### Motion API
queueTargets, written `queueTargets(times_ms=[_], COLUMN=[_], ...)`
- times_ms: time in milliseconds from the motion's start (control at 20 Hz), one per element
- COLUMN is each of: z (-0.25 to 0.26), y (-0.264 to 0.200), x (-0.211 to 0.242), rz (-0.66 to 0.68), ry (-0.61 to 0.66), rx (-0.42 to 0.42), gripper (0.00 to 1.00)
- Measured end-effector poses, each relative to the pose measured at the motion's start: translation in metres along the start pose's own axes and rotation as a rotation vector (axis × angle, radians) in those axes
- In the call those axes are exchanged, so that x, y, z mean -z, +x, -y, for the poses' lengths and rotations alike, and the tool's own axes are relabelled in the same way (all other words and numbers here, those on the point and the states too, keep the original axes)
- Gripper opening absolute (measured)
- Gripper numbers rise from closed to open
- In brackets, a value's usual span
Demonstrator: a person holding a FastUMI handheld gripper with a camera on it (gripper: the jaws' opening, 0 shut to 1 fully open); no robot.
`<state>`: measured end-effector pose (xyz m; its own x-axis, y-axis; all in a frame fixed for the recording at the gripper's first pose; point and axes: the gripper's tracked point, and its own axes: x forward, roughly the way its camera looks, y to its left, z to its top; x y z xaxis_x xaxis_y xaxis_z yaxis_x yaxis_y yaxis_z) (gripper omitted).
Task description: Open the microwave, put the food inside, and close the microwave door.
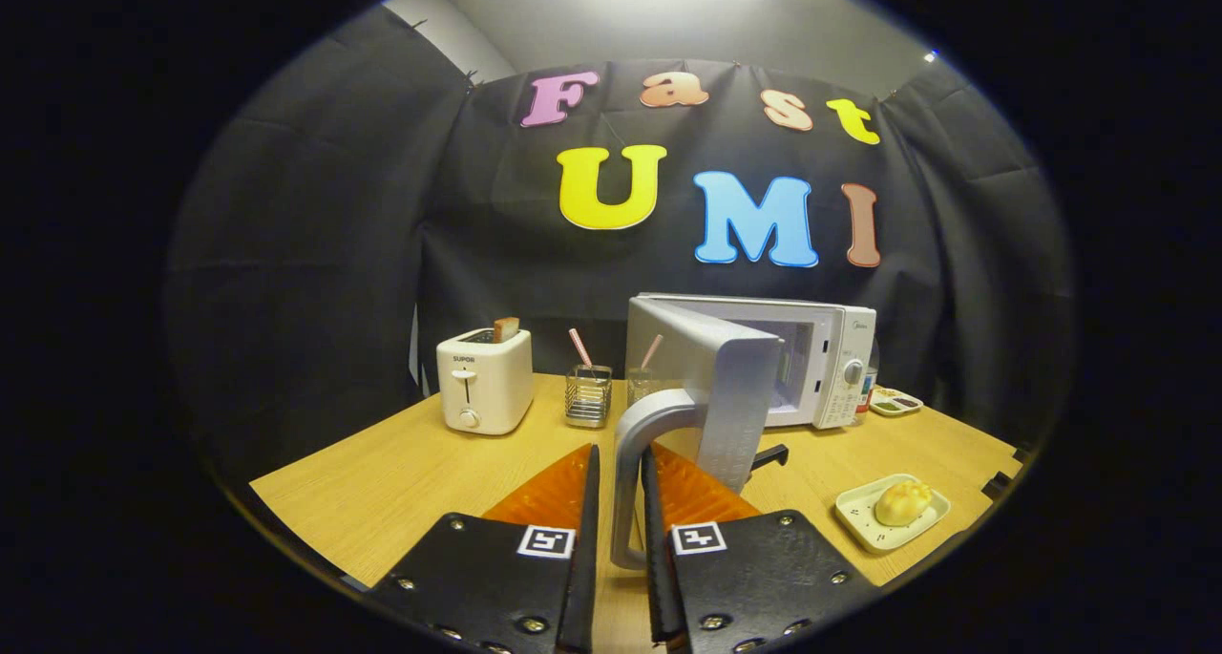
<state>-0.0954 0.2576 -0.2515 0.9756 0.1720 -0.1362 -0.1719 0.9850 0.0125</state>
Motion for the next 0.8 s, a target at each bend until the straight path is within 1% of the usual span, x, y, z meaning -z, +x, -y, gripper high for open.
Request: queueTargets(times_ms=[50,100,150,200,300,400,450,500,550,650,800], z=[-0.005,-0.012,-0.015,-0.010,0.004,0.016,0.020,0.026,0.034,0.060,0.111], y=[-0.008,-0.016,-0.023,-0.033,-0.044,-0.050,-0.052,-0.053,-0.053,-0.052,-0.047], x=[-0.005,-0.010,-0.016,-0.022,-0.032,-0.039,-0.040,-0.038,-0.036,-0.030,-0.018], rz=[0.021,0.046,0.072,0.096,0.137,0.155,0.155,0.145,0.131,0.108,0.090], ry=[-0.002,-0.003,0.000,0.008,0.016,0.031,0.044,0.056,0.066,0.067,0.043], rx=[-0.048,-0.114,-0.152,-0.175,-0.197,-0.219,-0.243,-0.265,-0.273,-0.256,-0.176], gripper=[0.25,0.28,0.41,0.53,0.75,0.77,0.87,0.92,0.93,0.93,0.93])
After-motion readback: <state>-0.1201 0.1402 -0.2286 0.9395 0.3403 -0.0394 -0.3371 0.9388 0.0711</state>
